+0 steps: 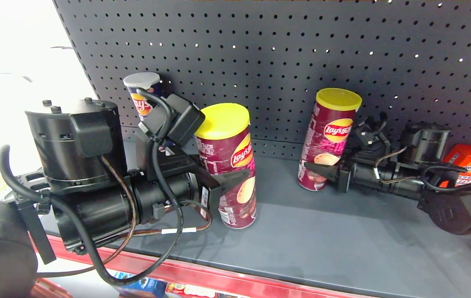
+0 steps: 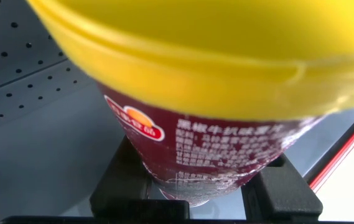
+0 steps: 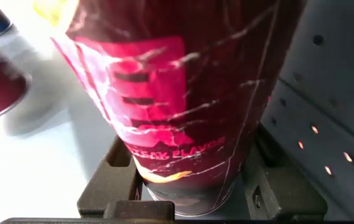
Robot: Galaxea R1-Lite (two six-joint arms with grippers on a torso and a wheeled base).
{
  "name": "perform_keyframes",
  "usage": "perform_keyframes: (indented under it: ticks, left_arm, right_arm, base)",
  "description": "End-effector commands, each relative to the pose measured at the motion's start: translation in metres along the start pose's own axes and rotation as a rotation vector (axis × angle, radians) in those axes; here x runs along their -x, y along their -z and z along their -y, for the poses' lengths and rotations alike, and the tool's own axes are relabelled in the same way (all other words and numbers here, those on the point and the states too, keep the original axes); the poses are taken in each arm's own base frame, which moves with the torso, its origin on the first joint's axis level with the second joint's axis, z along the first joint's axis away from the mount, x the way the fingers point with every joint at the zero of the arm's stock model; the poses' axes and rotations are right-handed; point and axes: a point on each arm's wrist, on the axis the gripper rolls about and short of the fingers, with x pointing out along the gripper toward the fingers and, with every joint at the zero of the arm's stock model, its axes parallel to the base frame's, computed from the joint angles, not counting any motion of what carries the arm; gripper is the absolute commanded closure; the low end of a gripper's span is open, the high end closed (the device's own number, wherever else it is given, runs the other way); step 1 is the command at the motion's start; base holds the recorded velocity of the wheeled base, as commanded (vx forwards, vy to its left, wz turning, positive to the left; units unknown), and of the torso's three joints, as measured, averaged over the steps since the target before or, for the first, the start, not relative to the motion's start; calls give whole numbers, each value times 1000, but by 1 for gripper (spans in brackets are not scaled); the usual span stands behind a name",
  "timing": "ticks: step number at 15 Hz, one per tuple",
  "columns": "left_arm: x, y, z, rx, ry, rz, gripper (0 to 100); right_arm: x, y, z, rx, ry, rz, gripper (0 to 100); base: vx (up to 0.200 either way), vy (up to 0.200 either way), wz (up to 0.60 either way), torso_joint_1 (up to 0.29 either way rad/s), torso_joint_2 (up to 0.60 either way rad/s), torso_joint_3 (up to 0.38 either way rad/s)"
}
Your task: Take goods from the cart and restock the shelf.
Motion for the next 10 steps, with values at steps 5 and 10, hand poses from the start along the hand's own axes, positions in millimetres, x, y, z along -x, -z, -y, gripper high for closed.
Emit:
perform_keyframes:
  ticks: [5,10]
  left_arm:
    - [1,0,-3,2,-13,0,100]
    - [1,0,-8,3,-26,1,100]
  right_arm:
    - [57,-34,-59,45,48,59,100]
    - [94,-25,-92,36,42,47,100]
  base:
    - [0,0,0,0,0,0]
    - [0,0,0,0,0,0]
